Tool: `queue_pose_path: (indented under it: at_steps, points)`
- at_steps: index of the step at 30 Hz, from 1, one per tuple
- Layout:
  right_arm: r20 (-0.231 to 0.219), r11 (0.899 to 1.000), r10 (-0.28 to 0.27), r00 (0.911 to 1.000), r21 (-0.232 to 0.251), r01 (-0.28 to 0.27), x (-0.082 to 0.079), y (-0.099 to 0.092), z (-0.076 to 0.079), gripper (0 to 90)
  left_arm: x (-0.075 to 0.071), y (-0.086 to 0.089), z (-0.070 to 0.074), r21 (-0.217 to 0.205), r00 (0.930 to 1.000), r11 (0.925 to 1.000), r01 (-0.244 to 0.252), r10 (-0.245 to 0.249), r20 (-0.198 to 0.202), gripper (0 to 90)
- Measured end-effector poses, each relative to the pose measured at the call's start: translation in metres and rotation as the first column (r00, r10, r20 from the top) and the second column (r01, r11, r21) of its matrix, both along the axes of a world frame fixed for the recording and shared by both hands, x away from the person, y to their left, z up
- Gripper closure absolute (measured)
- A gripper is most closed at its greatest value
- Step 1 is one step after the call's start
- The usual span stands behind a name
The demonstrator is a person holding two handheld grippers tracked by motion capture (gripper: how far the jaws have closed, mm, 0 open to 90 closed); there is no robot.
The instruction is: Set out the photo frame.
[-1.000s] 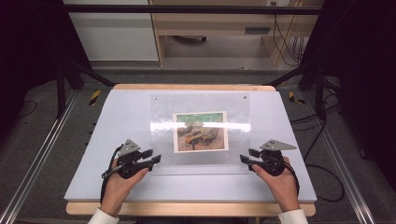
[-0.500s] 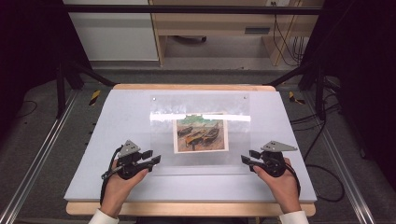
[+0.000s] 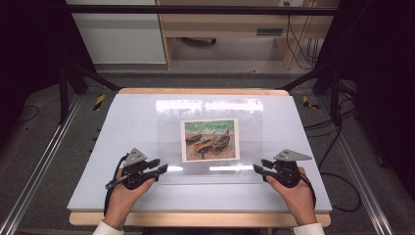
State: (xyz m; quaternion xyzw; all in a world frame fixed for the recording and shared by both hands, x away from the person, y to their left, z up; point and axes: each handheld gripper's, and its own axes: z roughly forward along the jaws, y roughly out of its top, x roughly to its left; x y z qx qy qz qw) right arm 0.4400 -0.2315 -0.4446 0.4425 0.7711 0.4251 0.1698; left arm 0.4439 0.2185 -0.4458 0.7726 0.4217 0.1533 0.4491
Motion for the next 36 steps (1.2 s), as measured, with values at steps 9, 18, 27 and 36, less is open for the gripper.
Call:
queue_pose_path:
  at_steps: [9,18,27,36]
  points:
    - [-0.006,1.0,-0.003,1.0,-0.006,0.003,-0.0027,0.0002,-0.0002,61.2,-0.0023,0.0,-0.0001,0.009,1.0,1.0,0.001,-0.001,0.002,59.5]
    - [-0.001,1.0,0.001,1.0,-0.014,-0.001,-0.0047,-0.0003,-0.0008,62.8,-0.0043,0.0,-0.0002,0.021,1.0,0.9998,0.002,-0.002,0.004,60.8]
    - [-0.003,1.0,-0.002,1.0,-0.021,0.002,-0.0068,-0.0004,-0.0013,64.4,-0.0059,0.0002,-0.0002,0.028,1.0,0.9996,0.004,-0.004,0.004,62.2]
    - [-0.003,1.0,-0.003,1.0,-0.029,0.003,-0.0089,-0.0007,-0.0021,66.1,-0.0081,0.0,-0.0005,0.037,1.0,0.9993,0.004,-0.004,0.006,63.4]
